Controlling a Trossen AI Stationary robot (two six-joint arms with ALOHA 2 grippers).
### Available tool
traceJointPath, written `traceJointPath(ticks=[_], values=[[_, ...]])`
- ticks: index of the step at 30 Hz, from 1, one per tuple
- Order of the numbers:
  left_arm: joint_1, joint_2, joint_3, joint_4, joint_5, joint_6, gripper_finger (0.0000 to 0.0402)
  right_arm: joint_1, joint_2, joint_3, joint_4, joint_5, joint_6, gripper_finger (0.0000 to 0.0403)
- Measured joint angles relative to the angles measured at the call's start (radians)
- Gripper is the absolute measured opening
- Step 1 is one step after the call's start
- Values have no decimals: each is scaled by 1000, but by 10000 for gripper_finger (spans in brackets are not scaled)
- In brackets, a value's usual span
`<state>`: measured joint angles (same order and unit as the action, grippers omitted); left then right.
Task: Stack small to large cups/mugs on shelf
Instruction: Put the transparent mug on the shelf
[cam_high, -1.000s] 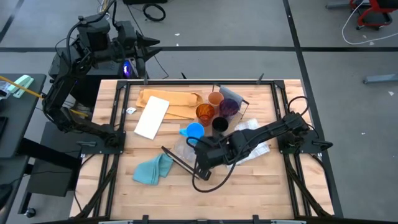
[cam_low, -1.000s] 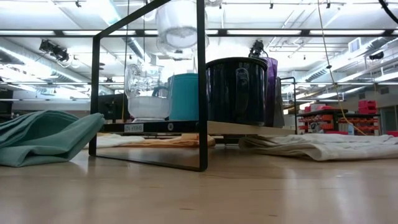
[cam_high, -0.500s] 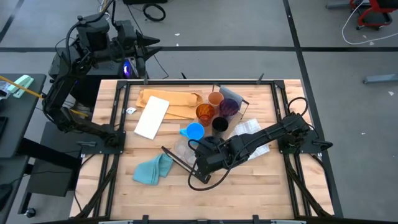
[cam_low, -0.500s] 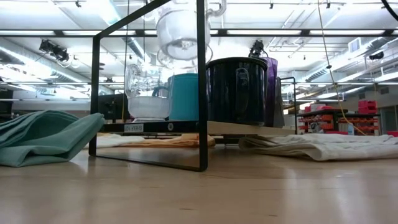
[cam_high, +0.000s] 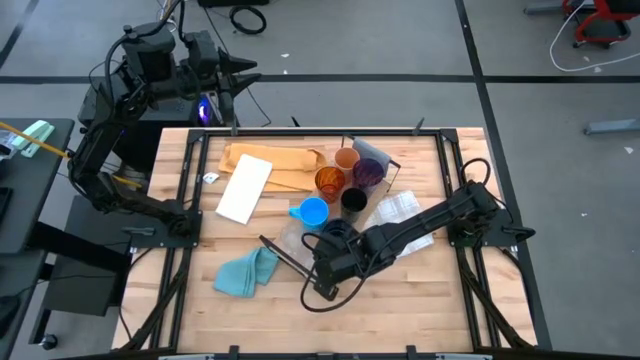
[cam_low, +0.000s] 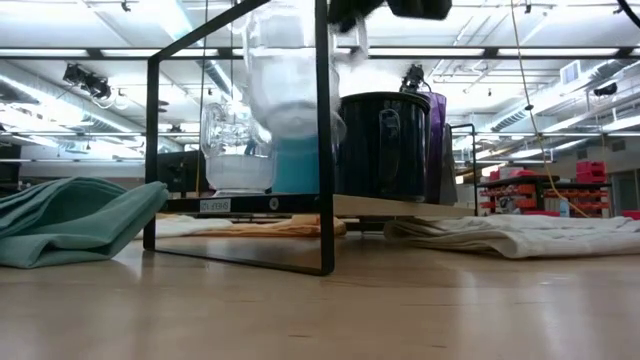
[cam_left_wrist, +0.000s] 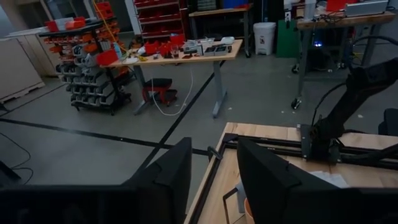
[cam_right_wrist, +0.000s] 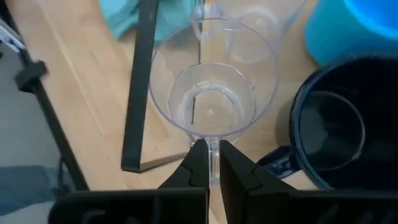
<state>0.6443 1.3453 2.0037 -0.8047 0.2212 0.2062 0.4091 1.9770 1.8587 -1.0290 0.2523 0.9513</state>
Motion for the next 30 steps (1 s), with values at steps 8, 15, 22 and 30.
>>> traceJointPath(ticks=[8, 15, 22, 30], values=[[0, 0, 0, 1, 0, 0, 138, 3, 0, -51, 15, 58, 19, 16], [0, 0, 0, 1, 0, 0, 135, 8, 0, -100, 39, 80, 9, 16], [0, 0, 0, 2, 0, 0, 141, 23, 0, -131, 60, 165, 7, 16], [0, 0, 0, 11, 0, -1, 133, 19, 0, -132, 84, 165, -10, 22]])
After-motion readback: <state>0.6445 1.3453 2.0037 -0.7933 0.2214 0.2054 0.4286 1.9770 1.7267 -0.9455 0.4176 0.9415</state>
